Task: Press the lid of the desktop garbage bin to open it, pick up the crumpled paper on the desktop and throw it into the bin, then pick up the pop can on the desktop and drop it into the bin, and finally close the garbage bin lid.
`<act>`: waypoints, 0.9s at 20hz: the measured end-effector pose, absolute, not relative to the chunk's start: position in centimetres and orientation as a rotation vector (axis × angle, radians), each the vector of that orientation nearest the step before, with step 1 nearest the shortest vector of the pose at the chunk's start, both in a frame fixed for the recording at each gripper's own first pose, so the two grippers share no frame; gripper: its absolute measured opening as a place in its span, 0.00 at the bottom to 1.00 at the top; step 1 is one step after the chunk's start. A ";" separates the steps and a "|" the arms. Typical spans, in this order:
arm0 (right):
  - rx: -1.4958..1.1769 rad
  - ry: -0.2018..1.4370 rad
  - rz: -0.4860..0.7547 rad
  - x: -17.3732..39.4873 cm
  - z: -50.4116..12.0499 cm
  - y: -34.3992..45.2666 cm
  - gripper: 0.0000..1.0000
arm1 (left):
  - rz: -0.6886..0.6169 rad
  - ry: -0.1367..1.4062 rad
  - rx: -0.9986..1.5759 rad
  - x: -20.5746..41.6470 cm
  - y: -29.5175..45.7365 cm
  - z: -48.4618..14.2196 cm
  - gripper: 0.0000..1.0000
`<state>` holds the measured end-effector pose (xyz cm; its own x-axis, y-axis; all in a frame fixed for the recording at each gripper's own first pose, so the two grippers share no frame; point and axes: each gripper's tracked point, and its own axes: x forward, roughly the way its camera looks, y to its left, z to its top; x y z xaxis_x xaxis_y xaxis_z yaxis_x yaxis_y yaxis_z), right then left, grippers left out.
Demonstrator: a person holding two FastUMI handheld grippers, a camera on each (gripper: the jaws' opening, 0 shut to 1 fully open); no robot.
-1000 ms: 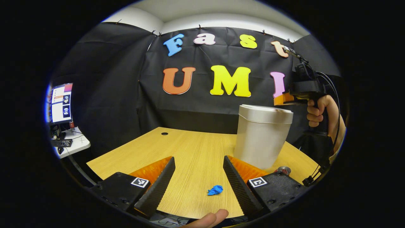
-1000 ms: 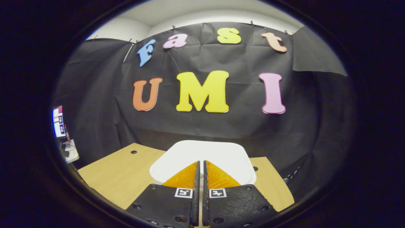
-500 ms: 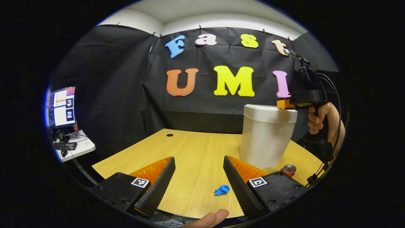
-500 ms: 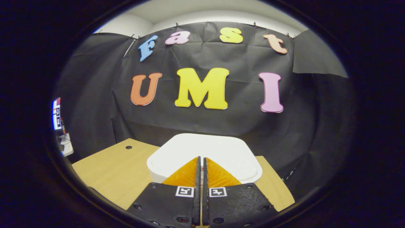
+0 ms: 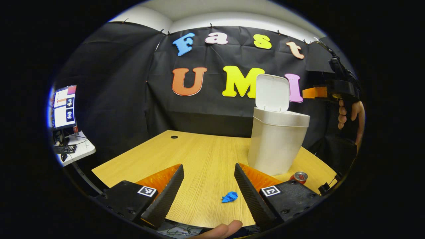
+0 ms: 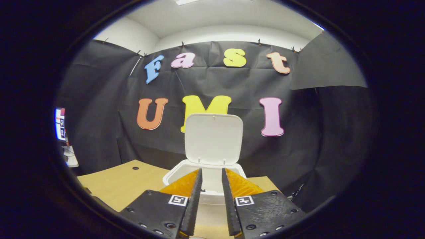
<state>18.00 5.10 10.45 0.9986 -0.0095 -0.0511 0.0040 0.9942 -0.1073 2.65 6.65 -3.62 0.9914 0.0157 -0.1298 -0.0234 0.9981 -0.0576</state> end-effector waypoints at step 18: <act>-0.100 0.076 0.093 4.3 1.3 2.6 0.95 | -0.066 0.434 -0.004 7.2 1.9 -15.2 0.91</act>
